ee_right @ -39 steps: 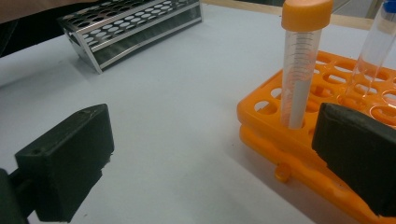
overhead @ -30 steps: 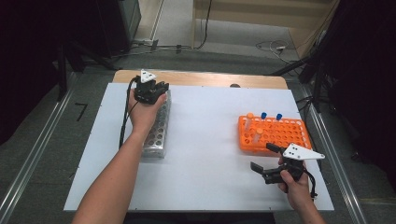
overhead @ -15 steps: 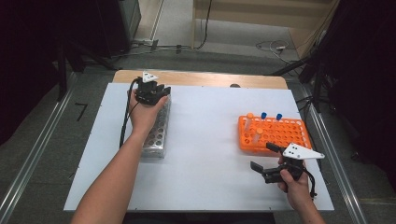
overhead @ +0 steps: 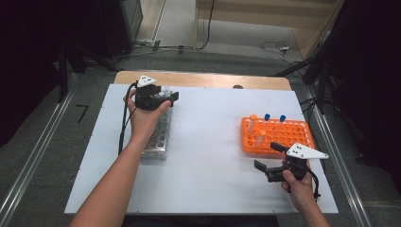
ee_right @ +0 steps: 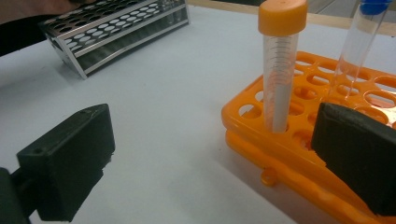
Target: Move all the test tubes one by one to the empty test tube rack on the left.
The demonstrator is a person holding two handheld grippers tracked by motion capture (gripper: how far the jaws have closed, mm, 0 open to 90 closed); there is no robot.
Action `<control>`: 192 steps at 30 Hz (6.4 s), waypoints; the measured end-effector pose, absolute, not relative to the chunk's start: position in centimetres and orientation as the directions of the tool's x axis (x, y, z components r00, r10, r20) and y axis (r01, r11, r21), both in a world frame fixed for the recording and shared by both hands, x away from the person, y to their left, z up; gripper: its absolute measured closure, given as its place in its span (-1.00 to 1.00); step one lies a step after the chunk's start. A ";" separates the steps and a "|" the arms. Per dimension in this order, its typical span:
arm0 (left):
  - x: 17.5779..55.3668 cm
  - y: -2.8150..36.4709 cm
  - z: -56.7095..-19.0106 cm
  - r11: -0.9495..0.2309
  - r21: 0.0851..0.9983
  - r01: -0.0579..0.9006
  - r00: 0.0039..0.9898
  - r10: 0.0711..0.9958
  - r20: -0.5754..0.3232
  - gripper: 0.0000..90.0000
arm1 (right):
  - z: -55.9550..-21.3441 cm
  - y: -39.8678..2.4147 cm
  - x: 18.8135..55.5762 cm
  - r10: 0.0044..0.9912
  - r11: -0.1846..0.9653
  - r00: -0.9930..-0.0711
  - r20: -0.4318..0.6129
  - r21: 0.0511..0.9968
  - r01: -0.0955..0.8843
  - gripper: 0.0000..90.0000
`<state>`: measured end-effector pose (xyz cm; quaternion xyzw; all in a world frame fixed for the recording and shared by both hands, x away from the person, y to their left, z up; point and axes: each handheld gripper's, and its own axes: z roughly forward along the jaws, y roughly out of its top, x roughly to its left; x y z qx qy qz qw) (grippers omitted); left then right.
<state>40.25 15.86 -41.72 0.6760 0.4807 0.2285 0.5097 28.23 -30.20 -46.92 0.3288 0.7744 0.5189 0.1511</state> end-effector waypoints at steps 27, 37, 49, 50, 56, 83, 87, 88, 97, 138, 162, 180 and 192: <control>29.8 12.1 -41.6 -0.056 0.948 0.314 0.632 0.758 -0.164 -1.00 | -47.6 -29.0 30.2 0.784 0.203 -0.615 0.085 0.901 0.384 -0.07; 27.6 10.4 -42.3 -0.072 0.947 0.313 0.670 0.723 -0.167 -1.00 | -48.1 -28.6 30.7 0.801 0.208 -0.595 0.065 0.902 0.378 0.30; 26.5 9.4 -43.0 -0.087 0.943 0.321 0.685 0.709 -0.168 -1.00 | -49.0 -28.1 31.2 0.831 0.222 -0.556 0.023 0.902 0.369 0.48; 26.5 9.4 -43.1 -0.088 0.942 0.324 0.685 0.709 -0.170 -1.00 | -49.0 -28.1 31.3 0.829 0.223 -0.559 0.024 0.902 0.369 0.50; 26.4 9.2 -43.4 -0.083 0.939 0.334 0.684 0.707 -0.181 -1.00 | -49.0 -28.3 31.3 0.832 0.223 -0.554 0.017 0.904 0.364 0.61; 25.8 8.2 -43.2 -0.088 0.940 0.330 0.705 0.686 -0.183 -1.00 | -46.5 -26.7 28.5 0.750 0.206 -0.661 0.033 0.937 0.281 0.62; 25.7 8.0 -43.2 -0.090 0.940 0.329 0.711 0.678 -0.184 -1.00 | -46.5 -25.9 28.0 0.717 0.222 -0.696 0.033 0.936 0.274 0.62; 25.6 7.9 -43.2 -0.095 0.940 0.327 0.714 0.676 -0.180 -1.00 | -46.5 -25.7 27.9 0.709 0.221 -0.704 0.041 0.935 0.278 0.62; 25.2 7.0 -42.9 -0.093 0.943 0.319 0.737 0.650 -0.185 -0.99 | -46.7 -23.6 26.9 0.643 0.257 -0.764 0.044 0.928 0.270 0.62; 24.1 2.9 -43.7 -0.205 0.942 0.265 0.866 0.480 -0.140 0.55 | -47.2 -19.0 24.6 0.419 0.367 -0.906 0.067 0.899 0.237 0.62; 25.3 4.9 -43.3 -0.181 0.948 0.262 0.832 0.540 -0.127 0.58 | -46.6 -20.3 25.0 0.442 0.334 -0.892 0.097 0.905 0.263 -0.69; 27.6 9.4 -41.3 -0.125 0.960 0.251 0.745 0.659 -0.109 0.58 | -46.7 -23.7 25.7 0.472 0.335 -0.875 0.105 0.897 0.289 -1.00; 29.8 11.9 -40.8 -0.098 0.963 0.250 0.681 0.725 -0.103 0.58 | -46.7 -25.3 26.3 0.514 0.305 -0.850 0.116 0.902 0.307 -1.00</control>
